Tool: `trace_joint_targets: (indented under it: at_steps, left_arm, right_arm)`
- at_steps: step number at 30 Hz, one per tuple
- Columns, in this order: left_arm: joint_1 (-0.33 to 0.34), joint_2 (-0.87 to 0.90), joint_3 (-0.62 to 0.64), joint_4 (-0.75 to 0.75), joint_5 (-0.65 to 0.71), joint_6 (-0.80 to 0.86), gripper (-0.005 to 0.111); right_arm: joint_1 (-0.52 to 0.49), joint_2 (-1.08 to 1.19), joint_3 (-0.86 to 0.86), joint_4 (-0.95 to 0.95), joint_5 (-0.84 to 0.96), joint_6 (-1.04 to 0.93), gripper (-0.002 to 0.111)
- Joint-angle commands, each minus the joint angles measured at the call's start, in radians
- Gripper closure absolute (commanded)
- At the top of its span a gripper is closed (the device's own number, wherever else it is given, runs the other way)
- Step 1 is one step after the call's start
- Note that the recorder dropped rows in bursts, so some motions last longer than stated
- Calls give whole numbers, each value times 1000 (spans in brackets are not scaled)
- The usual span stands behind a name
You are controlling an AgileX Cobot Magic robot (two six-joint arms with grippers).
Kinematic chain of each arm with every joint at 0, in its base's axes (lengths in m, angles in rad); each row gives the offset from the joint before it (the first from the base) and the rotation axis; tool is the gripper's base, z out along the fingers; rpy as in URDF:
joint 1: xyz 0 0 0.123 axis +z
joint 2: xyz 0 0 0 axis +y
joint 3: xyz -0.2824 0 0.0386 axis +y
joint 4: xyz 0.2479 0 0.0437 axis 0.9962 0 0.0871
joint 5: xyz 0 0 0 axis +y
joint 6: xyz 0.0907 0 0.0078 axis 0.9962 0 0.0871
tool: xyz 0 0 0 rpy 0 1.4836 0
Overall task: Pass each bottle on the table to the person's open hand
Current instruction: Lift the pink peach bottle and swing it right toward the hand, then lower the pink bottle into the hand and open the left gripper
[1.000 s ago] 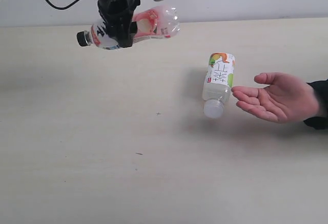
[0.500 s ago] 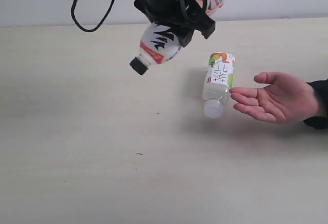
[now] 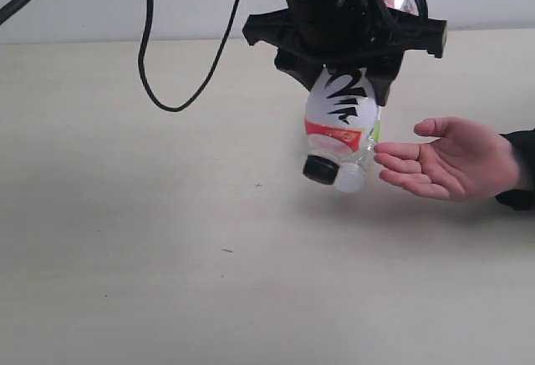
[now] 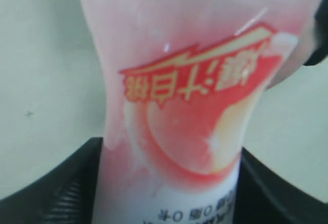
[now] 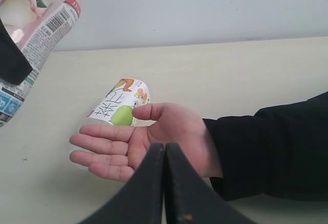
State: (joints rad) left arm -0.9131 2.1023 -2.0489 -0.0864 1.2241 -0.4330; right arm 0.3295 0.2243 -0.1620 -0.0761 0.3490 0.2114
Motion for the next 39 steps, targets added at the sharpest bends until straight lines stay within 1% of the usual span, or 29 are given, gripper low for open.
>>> trace_joint_targets:
  at_steps: [1, 3, 4, 15, 26, 36, 37, 39]
  left_arm:
    - [-13, -12, 2, -173, -5, -73, 107]
    - [-16, -8, 2, -310, -121, -73, 107]
    - [-20, -2, 2, -334, -147, -73, 107]
    - [-26, 112, 2, -451, -277, -76, 107]
    - [-24, 191, 2, -461, -392, -76, 107]
    - [-24, 248, 2, -523, -411, -69, 106]
    - [-24, 248, 2, -523, -412, -69, 105]
    - [-24, 248, 2, -530, -410, -69, 99]
  right_arm:
    - [-3, -3, 5, -1, -14, 0, 108]
    - [-3, -3, 5, -1, -14, 0, 108]
    - [-3, -3, 5, -1, -14, 0, 108]
    - [-3, -3, 5, -1, -14, 0, 108]
    - [-3, -3, 5, -1, -14, 0, 108]
    - [-3, -3, 5, -1, -14, 0, 108]
    - [-3, -3, 5, -1, -14, 0, 108]
    - [-3, -3, 5, -1, -14, 0, 108]
